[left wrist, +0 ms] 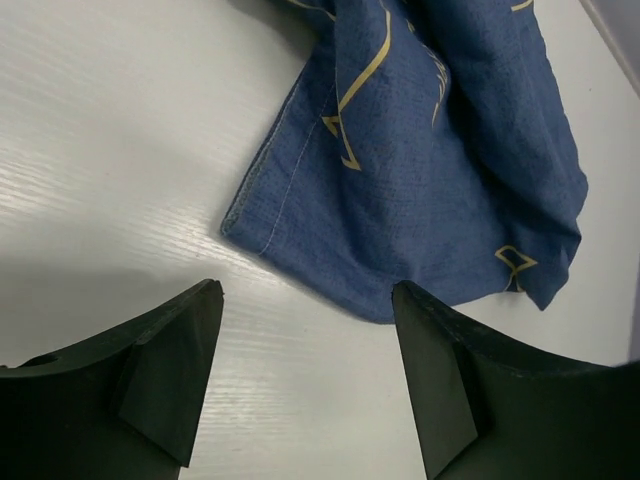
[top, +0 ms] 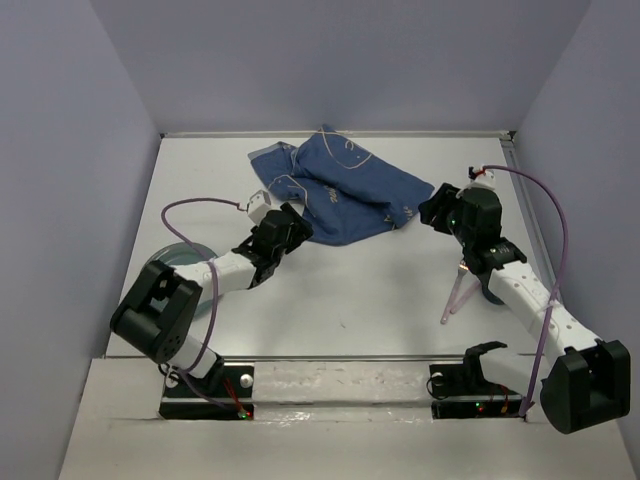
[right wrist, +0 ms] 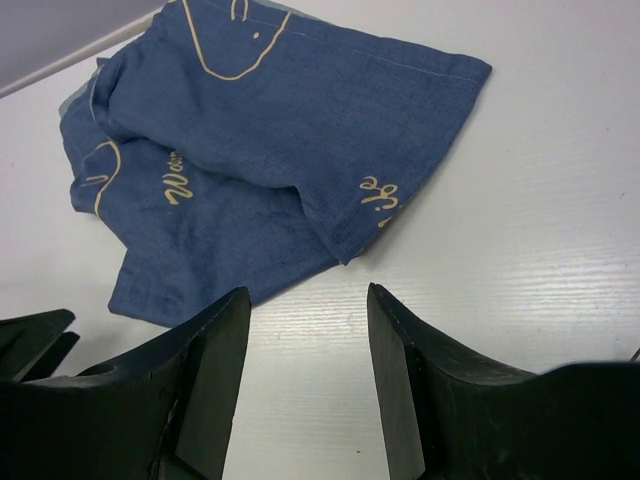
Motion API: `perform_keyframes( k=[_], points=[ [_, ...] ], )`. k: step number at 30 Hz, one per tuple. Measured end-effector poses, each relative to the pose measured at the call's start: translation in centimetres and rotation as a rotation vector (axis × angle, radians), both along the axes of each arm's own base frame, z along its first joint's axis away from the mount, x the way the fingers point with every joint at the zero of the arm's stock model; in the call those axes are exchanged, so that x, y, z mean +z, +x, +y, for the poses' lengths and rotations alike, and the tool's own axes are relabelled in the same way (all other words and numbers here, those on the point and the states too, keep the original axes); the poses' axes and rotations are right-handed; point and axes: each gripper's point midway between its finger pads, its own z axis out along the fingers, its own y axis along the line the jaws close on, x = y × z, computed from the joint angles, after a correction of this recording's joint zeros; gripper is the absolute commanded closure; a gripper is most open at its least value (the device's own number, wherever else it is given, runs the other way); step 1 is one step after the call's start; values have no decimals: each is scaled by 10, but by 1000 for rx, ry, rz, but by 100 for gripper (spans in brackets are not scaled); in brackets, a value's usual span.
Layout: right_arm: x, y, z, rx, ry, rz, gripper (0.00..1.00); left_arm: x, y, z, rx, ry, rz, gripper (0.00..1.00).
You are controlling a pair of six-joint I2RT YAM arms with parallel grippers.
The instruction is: Set the dinner table for one person
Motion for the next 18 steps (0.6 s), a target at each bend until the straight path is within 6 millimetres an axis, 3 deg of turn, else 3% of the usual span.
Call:
perform_keyframes(
  k=[4, 10, 14, 18],
  points=[
    [0, 0, 0, 1, 0, 1, 44, -22, 2, -9, 23, -89, 47, 31],
    [-1, 0, 2, 11, 4, 4, 44, -51, -10, -2, 91, -148, 111, 37],
    [-2, -1, 4, 21, 8, 8, 44, -54, -7, -2, 122, -172, 109, 39],
    [-2, -1, 6, 30, 11, 9, 44, -56, 3, -5, 147, -180, 101, 48]
  ],
)
